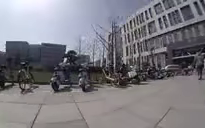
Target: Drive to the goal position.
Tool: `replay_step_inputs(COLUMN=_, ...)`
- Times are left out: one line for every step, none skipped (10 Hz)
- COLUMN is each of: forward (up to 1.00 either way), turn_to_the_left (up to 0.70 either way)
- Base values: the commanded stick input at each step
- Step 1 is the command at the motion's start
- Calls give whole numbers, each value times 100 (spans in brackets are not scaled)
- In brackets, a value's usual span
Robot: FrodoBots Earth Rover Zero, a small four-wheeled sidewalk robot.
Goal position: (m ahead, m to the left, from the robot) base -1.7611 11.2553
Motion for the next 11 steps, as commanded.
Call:
replay_step_inputs(forward=0, turn_to_the_left=100)
replay_step_inputs(forward=0, turn_to_the_left=100)
replay_step_inputs(forward=0, turn_to_the_left=100)
replay_step_inputs(forward=0, turn_to_the_left=100)
replay_step_inputs(forward=0, turn_to_the_left=100)
replay_step_inputs(forward=0, turn_to_the_left=100)
replay_step_inputs(forward=0, turn_to_the_left=100)
replay_step_inputs(forward=0, turn_to_the_left=100)
replay_step_inputs(forward=0, turn_to_the_left=100)
replay_step_inputs(forward=0, turn_to_the_left=100)
replay_step_inputs(forward=0, turn_to_the_left=100)
